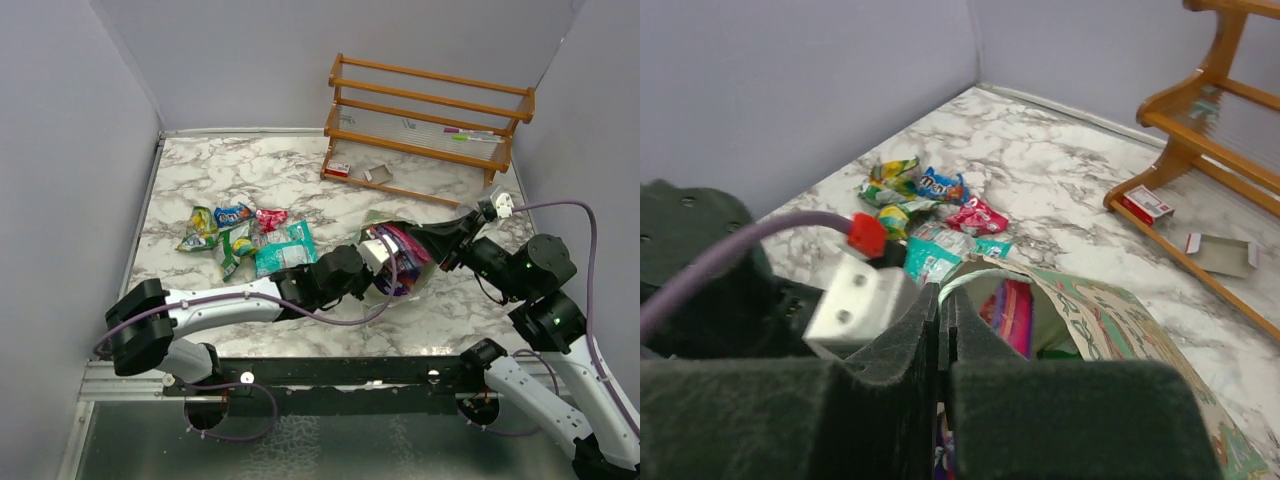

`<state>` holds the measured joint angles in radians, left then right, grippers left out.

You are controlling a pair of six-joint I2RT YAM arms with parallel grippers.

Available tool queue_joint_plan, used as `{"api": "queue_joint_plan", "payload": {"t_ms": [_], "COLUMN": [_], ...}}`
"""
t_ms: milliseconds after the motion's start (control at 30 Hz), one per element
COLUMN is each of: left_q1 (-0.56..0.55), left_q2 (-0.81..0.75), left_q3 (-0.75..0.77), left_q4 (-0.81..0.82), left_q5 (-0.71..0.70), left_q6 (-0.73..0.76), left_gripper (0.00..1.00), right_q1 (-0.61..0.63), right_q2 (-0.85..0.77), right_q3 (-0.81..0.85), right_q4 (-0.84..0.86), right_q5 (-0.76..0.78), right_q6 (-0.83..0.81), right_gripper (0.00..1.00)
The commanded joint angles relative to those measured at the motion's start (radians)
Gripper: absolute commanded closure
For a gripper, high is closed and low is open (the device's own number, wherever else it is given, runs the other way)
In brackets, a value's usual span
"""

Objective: Take the snacks out of the paper bag
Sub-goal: Take out the snack from the paper bag, then place the snack at the center of the board.

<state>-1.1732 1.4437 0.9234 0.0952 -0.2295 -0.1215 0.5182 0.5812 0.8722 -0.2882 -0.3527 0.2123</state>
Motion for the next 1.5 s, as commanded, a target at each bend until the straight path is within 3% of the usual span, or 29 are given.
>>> {"api": "queue_joint_plan", "payload": {"t_ms": [0,333,767,833,1000,1100,1267,1467], "left_q1": [-0.005,-0.005,-0.005,-0.005,0.015,0.118,0.420,0.694], "left_q2": [-0.123,-0.292,-0.515,-0.538,-0.496,-0.425,-0.316,-0.079], "left_q3": [-0.011,-0.008,-0.007,0.000,0.063,0.121,0.233,0.381], "left_q4": [0.047,0.025,0.031,0.018,-0.106,-0.230,-0.434,-0.630], "left_q5": [0.053,0.069,-0.025,-0.102,-0.523,-0.564,-0.352,-0.145], "left_q6": [-0.009,0.030,0.060,0.073,0.051,-0.020,-0.187,-0.210], "left_gripper": [1.00,1.00,1.00,1.00,1.00,1.00,1.00,1.00], "right_q1": [0.005,0.005,0.005,0.005,0.005,0.005,0.005,0.005], "right_q2": [-0.012,0.001,-0.046,-0.058,-0.090,-0.077,-0.013,0.028], "right_q3": [0.000,-0.001,-0.011,-0.014,-0.034,-0.039,-0.025,-0.032], "right_q4": [-0.014,-0.022,-0.064,-0.061,0.013,0.034,0.001,-0.022], "right_q5": [0.154,0.218,0.338,0.306,0.029,-0.123,-0.328,-0.501], "right_q6": [0.020,0.023,0.038,0.026,-0.054,-0.088,-0.133,-0.165], "right_gripper": [0.98,0.98,0.98,0.98,0.98,0.98,0.98,0.98]}}
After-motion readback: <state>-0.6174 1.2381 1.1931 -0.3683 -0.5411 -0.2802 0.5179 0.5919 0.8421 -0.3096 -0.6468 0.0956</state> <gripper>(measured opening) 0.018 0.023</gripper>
